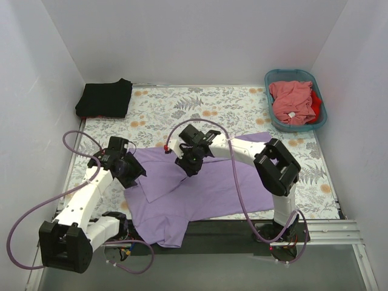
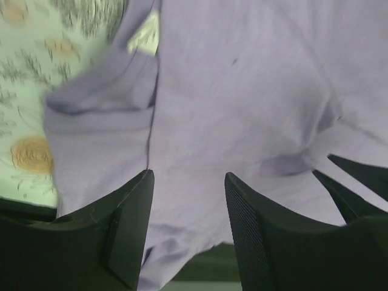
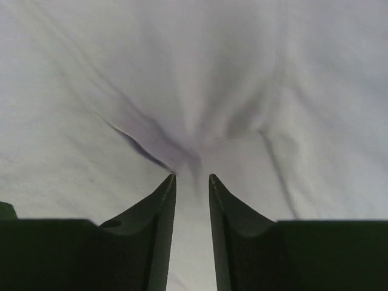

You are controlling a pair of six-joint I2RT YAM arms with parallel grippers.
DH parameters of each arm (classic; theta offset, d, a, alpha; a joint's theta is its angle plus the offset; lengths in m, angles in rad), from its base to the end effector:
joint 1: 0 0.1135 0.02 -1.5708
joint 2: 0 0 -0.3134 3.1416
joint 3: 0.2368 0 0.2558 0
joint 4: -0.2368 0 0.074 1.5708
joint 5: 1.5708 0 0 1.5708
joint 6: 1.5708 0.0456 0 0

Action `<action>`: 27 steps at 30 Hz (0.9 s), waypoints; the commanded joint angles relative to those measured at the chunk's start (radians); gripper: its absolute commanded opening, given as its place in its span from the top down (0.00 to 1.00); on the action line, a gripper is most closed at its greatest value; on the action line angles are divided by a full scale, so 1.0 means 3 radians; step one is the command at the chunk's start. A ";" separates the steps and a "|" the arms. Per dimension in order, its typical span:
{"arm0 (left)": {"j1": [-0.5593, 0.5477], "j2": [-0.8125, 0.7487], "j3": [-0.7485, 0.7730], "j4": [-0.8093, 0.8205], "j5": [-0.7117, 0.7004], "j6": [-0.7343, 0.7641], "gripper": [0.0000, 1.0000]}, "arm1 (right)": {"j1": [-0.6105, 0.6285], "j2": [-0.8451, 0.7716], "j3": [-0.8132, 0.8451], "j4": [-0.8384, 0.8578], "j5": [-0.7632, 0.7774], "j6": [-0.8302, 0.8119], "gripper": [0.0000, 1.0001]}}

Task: Fold and stack the t-shirts
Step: Fold the tshirt

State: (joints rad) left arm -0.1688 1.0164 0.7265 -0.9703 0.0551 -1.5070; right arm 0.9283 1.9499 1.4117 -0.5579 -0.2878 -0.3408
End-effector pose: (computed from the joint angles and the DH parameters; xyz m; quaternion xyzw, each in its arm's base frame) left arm 0.1445 -0.0272 0.2526 -0.6092 0.7773 -0.1331 0.0832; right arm 0.2497 0.3553 0.2240 -0.5974 0.7547 0.2008 0.1824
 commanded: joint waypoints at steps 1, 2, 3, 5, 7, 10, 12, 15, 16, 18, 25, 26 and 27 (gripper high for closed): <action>0.0051 0.0266 0.0232 0.0339 -0.0531 0.0043 0.49 | -0.0368 -0.0429 -0.0026 0.0095 0.0228 0.0287 0.64; 0.0097 0.0354 0.0252 0.0512 -0.0547 0.0084 0.49 | -0.0531 -0.0486 -0.0072 0.0141 0.0243 0.0338 0.61; 0.0194 0.0502 0.0298 0.0681 -0.0613 0.0130 0.49 | -0.0700 -0.0608 -0.0240 0.0228 0.0244 0.0516 0.59; 0.0215 0.0675 0.0319 0.0819 -0.0684 0.0186 0.49 | -0.0874 -0.0747 -0.0312 0.0335 0.0167 0.0573 0.55; 0.0256 0.0850 0.0390 0.0958 -0.0746 0.0232 0.49 | -0.1033 -0.0935 -0.0512 0.0438 0.0065 0.0722 0.51; 0.0297 0.1121 0.0492 0.1066 -0.0823 0.0304 0.53 | -0.1309 -0.1084 -0.0717 0.0581 0.0156 0.0951 0.49; 0.0338 0.1264 0.0523 0.1199 -0.0915 0.0355 0.58 | -0.1509 -0.1110 -0.0834 0.0663 0.0273 0.1109 0.50; 0.0399 0.1423 0.0590 0.1291 -0.0940 0.0386 0.62 | -0.1764 -0.1126 -0.0947 0.0821 0.0427 0.1299 0.53; 0.0409 0.1504 0.0620 0.1306 -0.0956 0.0391 0.63 | -0.1836 -0.1110 -0.1018 0.0862 0.0428 0.1401 0.53; 0.0445 0.1566 0.0677 0.1358 -0.0946 0.0386 0.63 | -0.2030 -0.1080 -0.1070 0.0934 0.0387 0.1473 0.54; 0.0516 0.1745 0.0804 0.1583 -0.0864 0.0335 0.63 | -0.2286 -0.0962 -0.1203 0.1154 0.0412 0.1576 0.55; 0.0552 0.1827 0.0820 0.1603 -0.0859 0.0314 0.63 | -0.2337 -0.0952 -0.1208 0.1205 0.0422 0.1591 0.55; 0.0558 0.1858 0.0835 0.1623 -0.0874 0.0309 0.64 | -0.2368 -0.0947 -0.1218 0.1215 0.0438 0.1611 0.55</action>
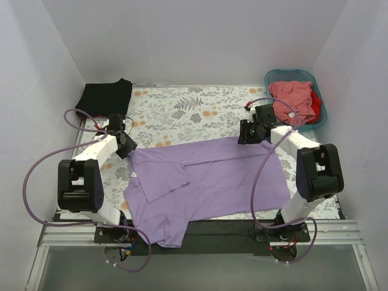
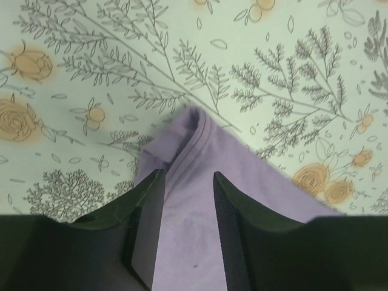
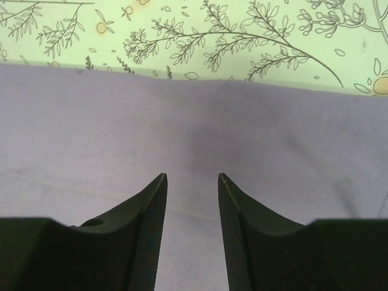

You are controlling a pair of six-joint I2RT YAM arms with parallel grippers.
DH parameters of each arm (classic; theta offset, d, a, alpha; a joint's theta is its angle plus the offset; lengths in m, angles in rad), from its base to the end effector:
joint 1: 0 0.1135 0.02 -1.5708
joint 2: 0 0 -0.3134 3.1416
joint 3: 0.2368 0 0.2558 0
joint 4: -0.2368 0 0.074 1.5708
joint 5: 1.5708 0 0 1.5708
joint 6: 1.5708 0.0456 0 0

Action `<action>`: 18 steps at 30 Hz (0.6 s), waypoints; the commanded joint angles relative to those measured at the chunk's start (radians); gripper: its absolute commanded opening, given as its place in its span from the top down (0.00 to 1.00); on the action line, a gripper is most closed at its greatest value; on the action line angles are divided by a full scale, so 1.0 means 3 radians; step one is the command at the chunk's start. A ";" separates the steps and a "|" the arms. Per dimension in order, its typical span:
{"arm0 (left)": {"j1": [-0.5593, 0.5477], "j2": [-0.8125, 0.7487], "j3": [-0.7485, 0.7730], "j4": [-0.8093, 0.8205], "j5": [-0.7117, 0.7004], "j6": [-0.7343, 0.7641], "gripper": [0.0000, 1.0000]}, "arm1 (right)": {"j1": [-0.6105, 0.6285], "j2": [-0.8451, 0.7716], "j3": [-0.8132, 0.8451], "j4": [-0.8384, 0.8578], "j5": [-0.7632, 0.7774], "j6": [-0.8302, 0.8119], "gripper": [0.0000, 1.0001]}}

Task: Fold and stack the t-shirts
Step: Fold the tshirt

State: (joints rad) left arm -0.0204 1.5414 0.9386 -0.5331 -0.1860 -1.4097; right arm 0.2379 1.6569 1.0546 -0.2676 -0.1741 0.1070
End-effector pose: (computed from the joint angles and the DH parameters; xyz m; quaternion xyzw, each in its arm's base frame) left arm 0.2998 0.0023 0.2275 -0.6377 0.7341 -0.0724 0.2216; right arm 0.3505 0.0931 0.2434 -0.0910 0.9317 0.1391 0.3229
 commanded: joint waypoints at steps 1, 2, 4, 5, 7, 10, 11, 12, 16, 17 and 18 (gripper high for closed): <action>0.0063 0.0139 0.0123 0.0182 -0.0081 -0.0020 0.66 | -0.0097 0.0055 -0.0033 0.0268 0.0064 0.0134 0.55; 0.0063 0.0159 0.0118 0.0232 -0.0086 -0.0025 0.68 | -0.0153 0.0066 -0.0033 0.0304 0.0069 0.0144 0.55; 0.0170 0.0210 0.0113 0.0274 -0.0081 -0.0026 0.70 | -0.0199 0.0116 -0.0054 0.0324 0.0095 0.0180 0.55; 0.0170 0.0226 0.0103 0.0294 -0.0081 -0.0031 0.72 | -0.0245 0.0132 -0.0064 0.0335 0.0105 0.0190 0.55; 0.0165 0.0282 0.0062 0.0315 -0.0045 -0.0046 0.77 | -0.0276 0.0183 -0.0105 0.0381 0.0115 0.0231 0.55; 0.0175 0.0338 -0.0014 0.0330 -0.0121 -0.0051 0.86 | -0.0338 0.0255 -0.0161 0.0411 0.0135 0.0292 0.55; 0.0201 0.0333 -0.0030 0.0330 -0.0147 -0.0051 0.89 | -0.0368 0.0270 -0.0176 0.0411 0.0151 0.0308 0.55; 0.0221 0.0333 -0.0050 0.0330 -0.0162 -0.0046 0.92 | -0.0389 0.0275 -0.0197 0.0416 0.0161 0.0323 0.55; 0.0344 0.0323 -0.0071 0.0335 -0.0280 -0.0021 1.00 | -0.0486 0.0306 -0.0284 0.0427 0.0222 0.0395 0.55; 0.0390 0.0348 -0.0051 0.0325 -0.0270 -0.0020 1.00 | -0.0506 0.0306 -0.0309 0.0427 0.0223 0.0415 0.55; 0.0405 0.0364 -0.0035 0.0320 -0.0250 -0.0015 1.00 | -0.0517 0.0301 -0.0324 0.0427 0.0228 0.0420 0.55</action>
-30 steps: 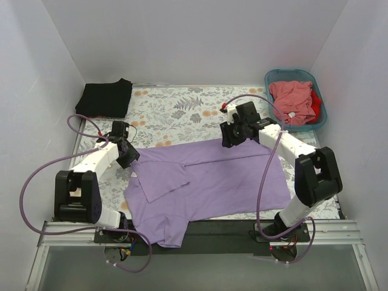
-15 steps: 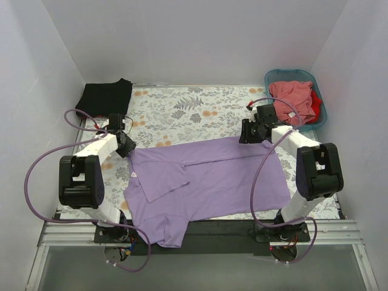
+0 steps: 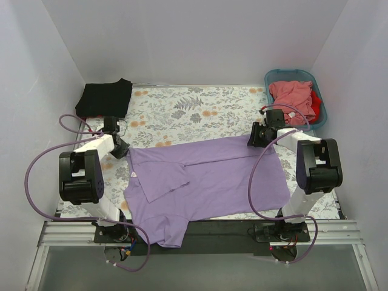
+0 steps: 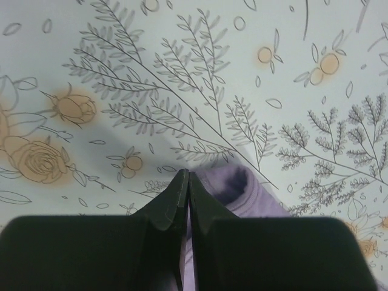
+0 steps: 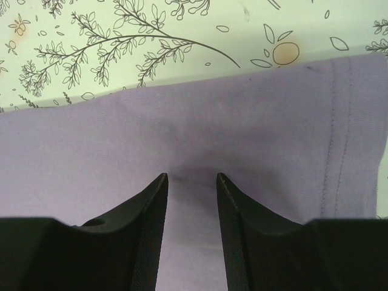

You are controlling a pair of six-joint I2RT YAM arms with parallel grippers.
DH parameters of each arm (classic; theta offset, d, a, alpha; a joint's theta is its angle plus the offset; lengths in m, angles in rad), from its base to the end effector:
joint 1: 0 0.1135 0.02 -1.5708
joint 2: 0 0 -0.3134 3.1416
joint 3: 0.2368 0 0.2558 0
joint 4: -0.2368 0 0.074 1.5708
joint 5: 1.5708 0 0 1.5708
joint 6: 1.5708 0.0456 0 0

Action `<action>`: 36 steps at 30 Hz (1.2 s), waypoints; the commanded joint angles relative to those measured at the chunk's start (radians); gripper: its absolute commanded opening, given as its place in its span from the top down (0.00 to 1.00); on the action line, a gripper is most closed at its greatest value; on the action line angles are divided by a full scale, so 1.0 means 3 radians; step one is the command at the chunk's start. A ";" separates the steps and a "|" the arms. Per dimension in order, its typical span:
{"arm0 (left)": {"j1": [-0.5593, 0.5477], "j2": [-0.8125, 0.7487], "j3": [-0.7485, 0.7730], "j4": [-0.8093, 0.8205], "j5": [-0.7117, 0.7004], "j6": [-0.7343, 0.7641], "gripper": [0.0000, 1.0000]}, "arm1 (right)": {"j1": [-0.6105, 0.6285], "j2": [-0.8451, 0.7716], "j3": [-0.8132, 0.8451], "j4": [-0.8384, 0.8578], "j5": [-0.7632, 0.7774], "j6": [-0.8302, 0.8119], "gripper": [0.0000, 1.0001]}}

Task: Fold and stack the t-shirts
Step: Fold the tshirt

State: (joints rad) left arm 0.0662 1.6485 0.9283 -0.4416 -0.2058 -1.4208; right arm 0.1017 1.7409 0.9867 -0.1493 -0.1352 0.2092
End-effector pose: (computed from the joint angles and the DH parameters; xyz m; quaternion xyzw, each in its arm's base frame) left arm 0.3167 0.0303 0.1982 -0.6746 0.7028 -0.0482 0.2204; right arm 0.3666 0.0436 0.2022 0.0286 0.9425 0.1136 0.3129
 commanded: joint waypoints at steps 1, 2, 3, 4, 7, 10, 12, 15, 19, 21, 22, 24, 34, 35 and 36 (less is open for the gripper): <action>0.0122 0.0022 0.0019 0.0004 -0.0128 0.0017 1.00 | -0.0063 0.0021 -0.0108 0.0038 0.0093 0.0085 0.55; 0.0127 0.0047 0.0040 0.0004 -0.0086 0.0016 1.00 | -0.0063 0.0016 -0.0129 0.0048 0.0083 0.0090 0.55; 0.0127 0.0053 0.0040 0.0009 -0.0046 0.0016 1.00 | -0.0058 0.0016 -0.0134 0.0048 0.0062 0.0090 0.55; 0.0127 0.0043 0.0035 0.0015 -0.0015 0.0022 1.00 | -0.0063 0.0016 -0.0139 0.0043 0.0062 0.0090 0.55; 0.0142 0.0022 0.0020 0.0066 -0.0132 0.0078 1.00 | -0.0063 -0.0009 -0.0154 0.0043 0.0078 0.0090 0.55; 0.0214 0.0083 0.0147 -0.0046 -0.0040 0.0052 1.00 | -0.0063 -0.0020 -0.0155 0.0053 0.0006 0.0095 0.55; 0.0219 -0.0043 0.0148 -0.0032 0.0117 0.0012 0.98 | -0.0063 -0.0025 -0.0139 0.0053 -0.0045 0.0095 0.55; 0.0209 -0.0233 0.0142 0.0004 0.0347 0.0032 0.84 | -0.0063 -0.0040 -0.0129 0.0053 -0.0086 0.0095 0.55; 0.0204 -0.0545 0.0035 0.0111 0.0644 0.0012 0.78 | -0.0063 -0.0030 -0.0124 0.0058 -0.0101 0.0085 0.55; 0.0199 -0.0586 -0.0072 0.0193 0.0833 -0.0009 0.78 | -0.0063 -0.0020 -0.0129 0.0058 -0.0081 0.0070 0.55; 0.0194 -0.0591 -0.0093 0.0244 0.0895 -0.0014 0.78 | -0.0063 -0.0005 -0.0134 0.0058 -0.0076 0.0070 0.55; 0.0158 -0.0530 -0.0098 0.0260 0.0901 0.0001 0.78 | -0.0058 0.0006 -0.0144 0.0058 -0.0081 0.0075 0.55; 0.0137 -0.0203 -0.0139 0.0275 0.0952 0.0016 0.77 | -0.0063 -0.0010 -0.0160 0.0078 -0.0112 0.0070 0.55; 0.0127 -0.0188 -0.0144 0.0280 0.0952 0.0016 0.76 | -0.0058 -0.0004 -0.0160 0.0079 -0.0117 0.0070 0.55; 0.0132 -0.0177 -0.0154 0.0275 0.0937 0.0037 0.75 | -0.0063 0.0006 -0.0165 0.0084 -0.0127 0.0075 0.55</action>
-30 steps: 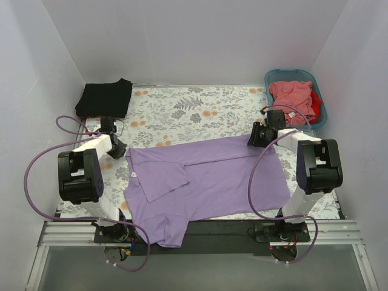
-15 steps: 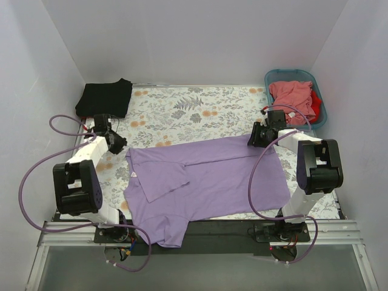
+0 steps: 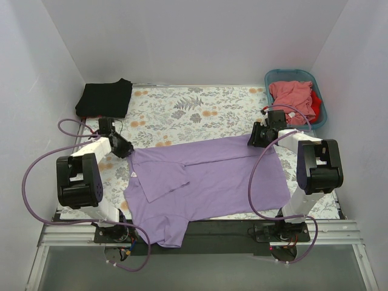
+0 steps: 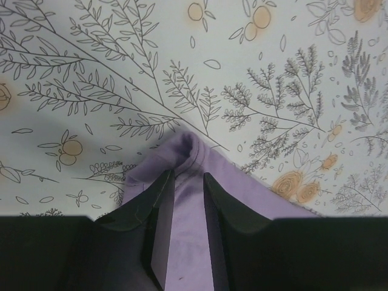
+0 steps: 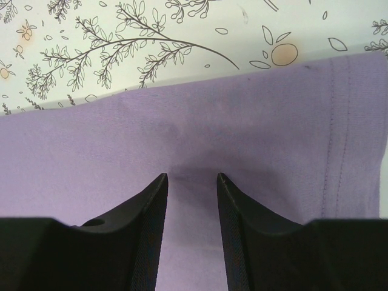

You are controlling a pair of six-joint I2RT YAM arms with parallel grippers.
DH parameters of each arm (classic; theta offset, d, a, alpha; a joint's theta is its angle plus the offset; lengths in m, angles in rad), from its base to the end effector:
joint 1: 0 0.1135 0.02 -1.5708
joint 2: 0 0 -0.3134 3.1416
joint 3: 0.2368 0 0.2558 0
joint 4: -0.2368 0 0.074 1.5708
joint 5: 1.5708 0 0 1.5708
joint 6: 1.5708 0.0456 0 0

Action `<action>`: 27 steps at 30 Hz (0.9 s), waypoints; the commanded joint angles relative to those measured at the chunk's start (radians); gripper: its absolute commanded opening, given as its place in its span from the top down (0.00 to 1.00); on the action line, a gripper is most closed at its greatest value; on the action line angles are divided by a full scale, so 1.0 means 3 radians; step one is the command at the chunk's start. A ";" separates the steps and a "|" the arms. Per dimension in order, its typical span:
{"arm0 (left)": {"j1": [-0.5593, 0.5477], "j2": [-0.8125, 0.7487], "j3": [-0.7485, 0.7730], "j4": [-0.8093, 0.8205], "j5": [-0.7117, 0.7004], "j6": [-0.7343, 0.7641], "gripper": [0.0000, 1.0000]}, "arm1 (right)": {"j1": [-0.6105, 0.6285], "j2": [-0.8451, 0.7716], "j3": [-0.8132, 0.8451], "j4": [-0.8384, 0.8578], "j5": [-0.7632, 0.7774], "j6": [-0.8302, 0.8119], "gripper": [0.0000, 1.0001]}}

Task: Fold and stack the t-shirts
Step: Fold the tshirt

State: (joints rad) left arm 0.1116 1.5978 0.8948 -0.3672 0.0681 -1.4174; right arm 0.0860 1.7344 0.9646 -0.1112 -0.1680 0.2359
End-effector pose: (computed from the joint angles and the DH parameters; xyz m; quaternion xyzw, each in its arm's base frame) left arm 0.3127 0.0319 0.2070 -0.6641 0.7047 -0.1766 0.1766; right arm 0.3651 0.0391 0.2010 0.0419 0.9373 0.1319 0.3199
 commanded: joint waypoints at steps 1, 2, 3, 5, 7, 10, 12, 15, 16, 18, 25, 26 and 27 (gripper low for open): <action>-0.0024 0.0022 -0.0058 0.0027 0.0003 0.0025 0.75 | -0.0011 0.0022 -0.0086 -0.0038 -0.0018 -0.0014 0.55; -0.0024 0.0033 -0.0058 0.0022 -0.0022 0.0031 0.75 | -0.0011 0.0032 -0.0096 -0.0038 -0.0028 -0.0014 0.55; -0.0024 0.0033 -0.0063 0.0022 -0.0083 0.0041 0.75 | -0.0011 0.0027 -0.0091 -0.0033 -0.0033 -0.0014 0.55; -0.0024 0.0043 -0.0068 0.0027 -0.0155 0.0056 0.74 | -0.0006 0.0032 -0.0101 -0.0028 -0.0033 -0.0014 0.55; -0.0024 0.0053 -0.0073 0.0007 -0.0313 0.0092 0.74 | -0.0011 0.0027 -0.0106 -0.0028 -0.0018 -0.0014 0.55; -0.0024 0.0119 -0.0063 -0.0059 -0.0395 0.0112 0.76 | -0.0011 0.0038 -0.0117 -0.0023 -0.0018 -0.0014 0.55; -0.0019 0.0160 -0.0063 -0.0090 -0.0462 0.0123 0.76 | -0.0011 0.0038 -0.0122 -0.0018 -0.0013 -0.0014 0.55; -0.0024 0.0176 -0.0083 -0.0141 -0.0585 0.0153 0.77 | -0.0011 0.0038 -0.0132 -0.0018 -0.0007 -0.0009 0.55; -0.0024 0.0186 -0.0073 -0.0162 -0.0610 0.0163 0.79 | -0.0006 0.0043 -0.0127 -0.0013 -0.0013 -0.0009 0.55; -0.0034 0.0237 -0.0038 -0.0197 -0.0712 0.0189 0.86 | -0.0006 0.0048 -0.0142 -0.0013 -0.0013 0.0001 0.55; -0.0024 0.0544 0.0340 -0.0407 -0.1295 0.0301 1.00 | 0.0015 0.0007 -0.0178 -0.0003 -0.0053 0.0119 0.55; -0.0024 0.0600 0.0412 -0.0427 -0.1361 0.0317 1.00 | 0.0025 0.0002 -0.0178 0.0002 -0.0053 0.0149 0.55; -0.0024 0.0651 0.0479 -0.0443 -0.1418 0.0332 1.00 | 0.0025 0.0012 -0.0168 -0.0003 -0.0059 0.0154 0.55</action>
State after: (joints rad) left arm 0.0879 1.7237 1.0054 -0.4488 -0.1432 -1.3674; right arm 0.0868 1.7340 0.9459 -0.0715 -0.1936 0.2607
